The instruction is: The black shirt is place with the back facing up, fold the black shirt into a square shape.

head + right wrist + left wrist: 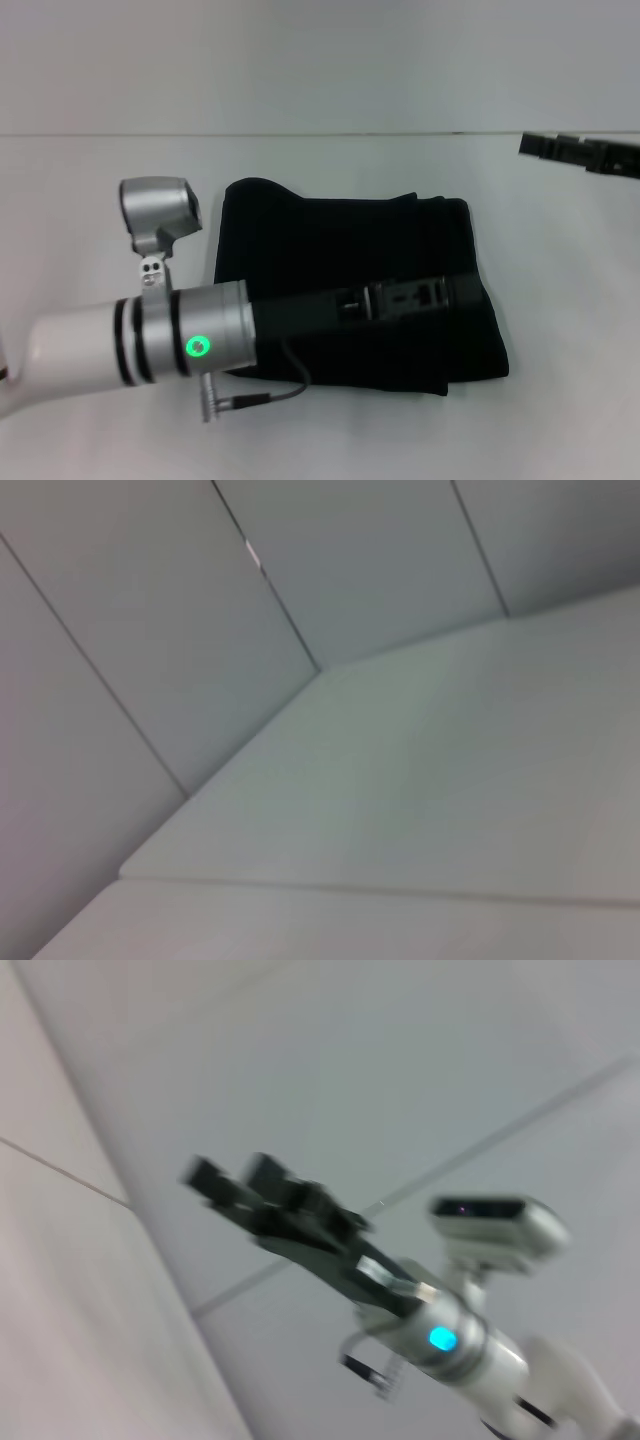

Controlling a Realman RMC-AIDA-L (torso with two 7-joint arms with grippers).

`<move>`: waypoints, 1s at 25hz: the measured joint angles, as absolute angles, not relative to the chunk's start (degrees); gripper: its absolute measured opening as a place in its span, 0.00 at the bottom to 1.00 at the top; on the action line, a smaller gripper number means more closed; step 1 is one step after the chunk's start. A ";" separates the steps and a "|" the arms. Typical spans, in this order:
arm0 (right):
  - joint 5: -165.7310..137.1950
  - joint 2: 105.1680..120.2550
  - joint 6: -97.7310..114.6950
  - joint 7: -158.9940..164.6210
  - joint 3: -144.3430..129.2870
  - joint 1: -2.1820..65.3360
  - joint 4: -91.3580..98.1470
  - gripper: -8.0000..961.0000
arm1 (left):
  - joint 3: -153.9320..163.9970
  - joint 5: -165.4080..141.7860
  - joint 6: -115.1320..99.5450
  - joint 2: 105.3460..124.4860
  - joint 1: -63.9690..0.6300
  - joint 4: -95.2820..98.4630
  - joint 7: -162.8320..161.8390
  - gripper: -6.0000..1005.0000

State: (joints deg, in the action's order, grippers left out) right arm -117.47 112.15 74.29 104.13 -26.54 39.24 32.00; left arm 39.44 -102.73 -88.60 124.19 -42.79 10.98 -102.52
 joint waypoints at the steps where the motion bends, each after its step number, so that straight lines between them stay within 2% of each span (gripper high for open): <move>1: -118.30 111.98 74.40 106.45 -27.71 39.27 32.00 0.93 | 40.11 -102.79 -90.31 124.09 -42.41 11.77 -101.99 0.27; 6: -121.49 111.07 75.25 118.03 -34.42 40.45 31.52 0.93 | 44.79 -103.06 -93.98 123.98 -38.38 17.74 -96.26 0.42; 12: -122.00 111.05 75.23 125.01 -40.59 42.37 27.11 0.93 | 45.14 -103.55 -94.38 123.27 -33.84 23.79 -89.75 0.66; 16: -122.00 111.60 74.25 126.22 -42.17 43.54 24.15 0.93 | 44.77 -105.03 -94.80 122.46 -32.51 25.82 -85.47 0.84; 22: -122.00 112.71 71.80 126.81 -43.47 44.50 20.43 0.93 | 44.74 -108.14 -94.85 122.22 -32.58 27.24 -83.48 0.95; 25: -121.99 113.50 70.30 126.90 -44.10 44.53 19.87 0.93 | 45.05 -109.16 -95.02 122.19 -32.69 27.49 -81.90 0.95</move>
